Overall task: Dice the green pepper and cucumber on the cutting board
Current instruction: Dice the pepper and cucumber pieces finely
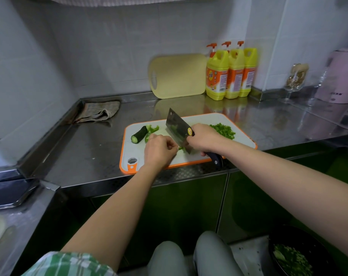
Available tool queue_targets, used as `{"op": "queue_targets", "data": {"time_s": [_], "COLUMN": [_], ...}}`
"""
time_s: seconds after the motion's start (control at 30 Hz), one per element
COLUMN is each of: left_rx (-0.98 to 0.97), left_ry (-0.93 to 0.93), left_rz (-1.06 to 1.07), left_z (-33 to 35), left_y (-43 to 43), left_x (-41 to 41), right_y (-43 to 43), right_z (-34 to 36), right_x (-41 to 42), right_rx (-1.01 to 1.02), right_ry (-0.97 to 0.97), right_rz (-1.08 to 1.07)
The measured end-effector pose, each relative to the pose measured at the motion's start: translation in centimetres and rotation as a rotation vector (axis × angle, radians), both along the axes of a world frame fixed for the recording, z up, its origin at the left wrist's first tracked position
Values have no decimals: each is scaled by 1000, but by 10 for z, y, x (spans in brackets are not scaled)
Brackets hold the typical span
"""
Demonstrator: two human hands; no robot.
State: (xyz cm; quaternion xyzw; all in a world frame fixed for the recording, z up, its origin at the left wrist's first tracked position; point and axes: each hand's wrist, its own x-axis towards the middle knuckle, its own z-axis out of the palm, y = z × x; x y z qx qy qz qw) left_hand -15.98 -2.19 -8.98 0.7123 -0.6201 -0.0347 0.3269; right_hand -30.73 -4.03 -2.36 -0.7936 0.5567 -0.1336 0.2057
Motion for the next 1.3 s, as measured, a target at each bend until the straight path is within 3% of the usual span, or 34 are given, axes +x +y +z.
{"op": "queue_targets", "data": {"time_s": [0.27, 0.53, 0.8, 1.3], "left_rx": [11, 1, -11, -24], "left_ry": [5, 17, 14, 5], "left_rz": [7, 11, 41, 52], "left_z": [1, -1, -1, -2], "left_y": [1, 0, 2, 0], "left_x": [-1, 2, -1, 0], "right_y": [5, 0, 10, 11], "right_z": [0, -14, 2, 3], "right_x": [10, 8, 10, 12], "right_rx": [19, -90, -8, 21], "right_ry": [133, -74, 82, 178], "right_rz": [15, -43, 30, 21]}}
